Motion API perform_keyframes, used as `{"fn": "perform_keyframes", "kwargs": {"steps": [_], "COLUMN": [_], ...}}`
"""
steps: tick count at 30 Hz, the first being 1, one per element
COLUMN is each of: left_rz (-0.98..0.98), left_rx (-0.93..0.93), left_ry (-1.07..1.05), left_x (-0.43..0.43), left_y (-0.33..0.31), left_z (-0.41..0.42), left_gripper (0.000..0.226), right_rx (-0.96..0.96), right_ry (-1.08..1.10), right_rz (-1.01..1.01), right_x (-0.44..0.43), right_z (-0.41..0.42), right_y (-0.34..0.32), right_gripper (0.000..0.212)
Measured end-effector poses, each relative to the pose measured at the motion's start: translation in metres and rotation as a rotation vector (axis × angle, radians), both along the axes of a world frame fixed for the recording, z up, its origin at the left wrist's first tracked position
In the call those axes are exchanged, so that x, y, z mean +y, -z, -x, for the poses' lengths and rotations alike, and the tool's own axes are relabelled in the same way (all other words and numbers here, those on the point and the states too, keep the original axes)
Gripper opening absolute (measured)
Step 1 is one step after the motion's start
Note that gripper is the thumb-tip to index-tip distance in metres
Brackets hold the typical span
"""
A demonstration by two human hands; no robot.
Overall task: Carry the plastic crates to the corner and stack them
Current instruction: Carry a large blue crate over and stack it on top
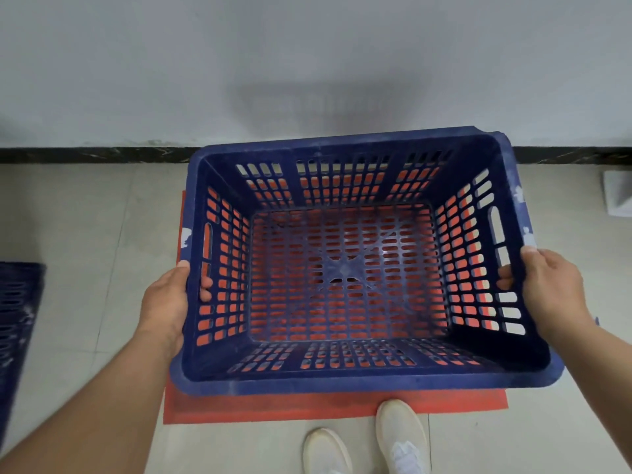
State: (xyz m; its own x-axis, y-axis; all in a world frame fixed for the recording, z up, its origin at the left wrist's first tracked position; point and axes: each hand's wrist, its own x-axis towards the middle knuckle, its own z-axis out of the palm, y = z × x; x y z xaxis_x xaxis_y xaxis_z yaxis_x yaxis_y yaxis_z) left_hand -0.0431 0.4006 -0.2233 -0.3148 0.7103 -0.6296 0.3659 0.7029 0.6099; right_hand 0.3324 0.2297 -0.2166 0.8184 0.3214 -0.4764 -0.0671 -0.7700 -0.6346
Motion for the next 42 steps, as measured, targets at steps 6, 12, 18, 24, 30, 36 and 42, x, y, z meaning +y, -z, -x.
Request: {"fn": "perform_keyframes", "kwargs": {"steps": [6, 12, 18, 24, 30, 36, 42], "left_rz": [-0.037, -0.087, -0.125, -0.169, -0.272, -0.363, -0.448], "left_rx": [-0.061, -0.083, -0.054, -0.030, -0.001, 0.037, 0.088], "left_ry": [-0.104, -0.236, -0.334, -0.419, -0.559, -0.662, -0.702], "left_x": [-0.006, -0.024, -0.058, -0.101, -0.139, -0.172, -0.187], "left_y": [-0.068, -0.157, -0.261, -0.369, -0.481, -0.575, -0.667], "left_z": [0.026, 0.075, 0.129, 0.187, 0.240, 0.296, 0.349], "left_gripper": [0.033, 0.036, 0.039, 0.043, 0.043, 0.041, 0.037], "right_rx": [0.017, 0.053, 0.024, -0.004, 0.025, -0.029, -0.024], "right_ry": [-0.144, -0.424, -0.696, -0.920, -1.101, -1.285, -1.407], "right_rz": [-0.027, -0.049, -0.042, -0.091, -0.196, -0.278, -0.313], "right_x": [0.024, 0.061, 0.101, 0.143, 0.185, 0.223, 0.262], "right_z": [0.004, 0.026, 0.063, 0.121, 0.193, 0.268, 0.348], "right_y": [-0.058, -0.161, -0.263, -0.362, -0.465, -0.563, -0.660], "right_gripper": [0.034, 0.027, 0.029, 0.029, 0.028, 0.027, 0.032]}}
